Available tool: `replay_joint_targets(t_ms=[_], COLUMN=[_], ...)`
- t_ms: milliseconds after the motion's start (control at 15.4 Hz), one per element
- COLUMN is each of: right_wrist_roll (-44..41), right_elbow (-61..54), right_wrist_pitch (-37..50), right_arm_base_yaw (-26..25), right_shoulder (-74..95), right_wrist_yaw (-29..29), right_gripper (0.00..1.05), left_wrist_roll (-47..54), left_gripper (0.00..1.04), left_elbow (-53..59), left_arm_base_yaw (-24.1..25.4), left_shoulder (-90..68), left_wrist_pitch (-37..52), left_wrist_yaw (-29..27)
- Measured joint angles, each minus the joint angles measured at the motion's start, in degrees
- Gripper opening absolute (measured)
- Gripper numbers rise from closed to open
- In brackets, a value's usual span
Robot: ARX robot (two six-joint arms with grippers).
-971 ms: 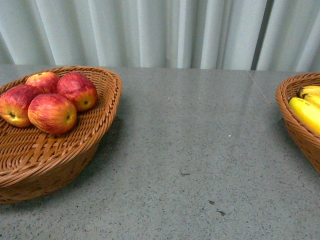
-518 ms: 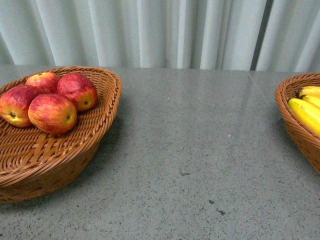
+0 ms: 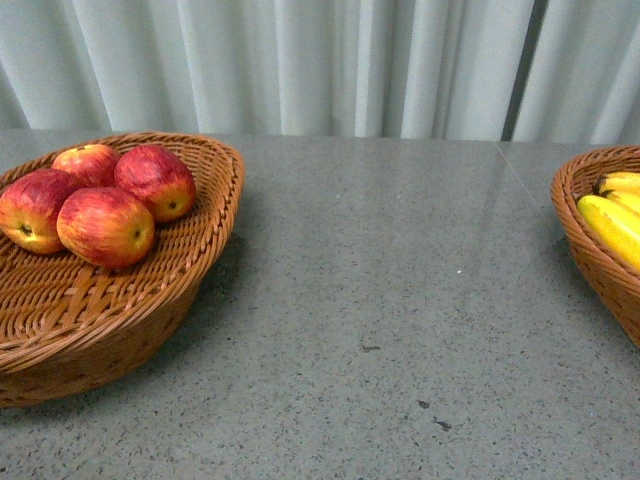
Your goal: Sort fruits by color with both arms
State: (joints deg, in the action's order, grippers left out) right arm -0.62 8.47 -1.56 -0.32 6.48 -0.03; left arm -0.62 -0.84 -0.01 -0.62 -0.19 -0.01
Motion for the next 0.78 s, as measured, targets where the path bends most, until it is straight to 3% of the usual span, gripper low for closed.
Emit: replay_joint_targets(t_ms=[777], right_wrist_roll=[0.0], right_elbow=[-5.49], right_wrist_pitch=[1.16], right_arm_base_yaw=[0.0], right_shoulder=[-3.74], right_wrist_yaw=[0.0], right_gripper=[0.02], left_wrist_roll=[0.0], left_gripper=[0.98], left_elbow=[0.0], left_arm_base_yaw=[0.0], left_shoulder=[0.0], left_wrist_pitch=[0.0], left_wrist_yaw=[0.0])
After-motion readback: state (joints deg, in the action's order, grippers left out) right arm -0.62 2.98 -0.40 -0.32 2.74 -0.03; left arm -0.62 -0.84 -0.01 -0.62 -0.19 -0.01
